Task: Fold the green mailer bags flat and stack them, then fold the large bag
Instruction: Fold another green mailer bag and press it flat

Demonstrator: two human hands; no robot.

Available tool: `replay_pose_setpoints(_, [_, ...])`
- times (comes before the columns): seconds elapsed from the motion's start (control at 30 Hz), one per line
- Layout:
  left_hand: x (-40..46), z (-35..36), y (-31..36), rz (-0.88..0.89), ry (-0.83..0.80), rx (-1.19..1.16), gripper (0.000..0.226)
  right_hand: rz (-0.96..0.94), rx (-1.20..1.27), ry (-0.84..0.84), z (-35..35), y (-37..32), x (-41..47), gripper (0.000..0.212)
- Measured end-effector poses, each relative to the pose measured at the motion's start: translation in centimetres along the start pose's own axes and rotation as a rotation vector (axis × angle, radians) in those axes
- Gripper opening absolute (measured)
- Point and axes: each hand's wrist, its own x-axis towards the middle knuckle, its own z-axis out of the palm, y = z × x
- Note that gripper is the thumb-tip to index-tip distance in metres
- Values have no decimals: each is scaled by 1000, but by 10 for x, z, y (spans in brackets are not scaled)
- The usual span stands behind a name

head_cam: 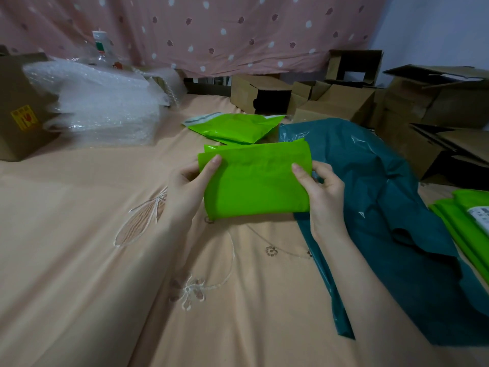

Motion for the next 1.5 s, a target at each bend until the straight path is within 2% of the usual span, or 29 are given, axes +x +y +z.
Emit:
replay_pose_setpoints(0.1, [1,-1,-1,0,-20,-13,24,7,-11,21,0,-1,2,4])
replay_pose_setpoints(0.27, [0,-1,0,-23,-36,-37,15,75,-3,-13,-2,-5,2,25])
replay_pose_setpoints(0.4, [-1,-2,0,-55,-39,-34,14,59,-4,25,0,-5,0,20])
replay_pose_setpoints(0.5, [0,-3,-3,-83,-19,-44,21,39,-16,59,0,-3,0,27])
replay_pose_setpoints(0.77, [0,-3,0,-63,21,-64,8,12,-23,113,0,-6,-2,20])
replay_pose_setpoints(0.9, [0,-2,0,-46,33,-65,6,-7,-32,132,0,-5,-2,9])
replay_pose_setpoints(0.97, [0,-1,-1,-39,45,-84,14,-18,-23,138,1,-5,-2,9])
replay_pose_setpoints(1.07, [1,-3,-1,-39,50,-120,41,-40,-20,171,1,-6,-1,23])
replay_pose_setpoints(1.17, [2,-5,-1,-57,47,-94,45,-60,-68,189,-1,-6,1,32])
replay_pose_setpoints(1.3, [6,-10,-6,-139,30,-75,20,-14,-143,165,-4,-1,2,29])
replay_pose_setpoints(1.37, [6,-12,-11,-161,4,-37,14,26,-202,152,-7,5,2,28])
replay_pose_setpoints(1.5, [7,-16,-23,-220,-5,189,25,29,-406,110,-9,17,2,28])
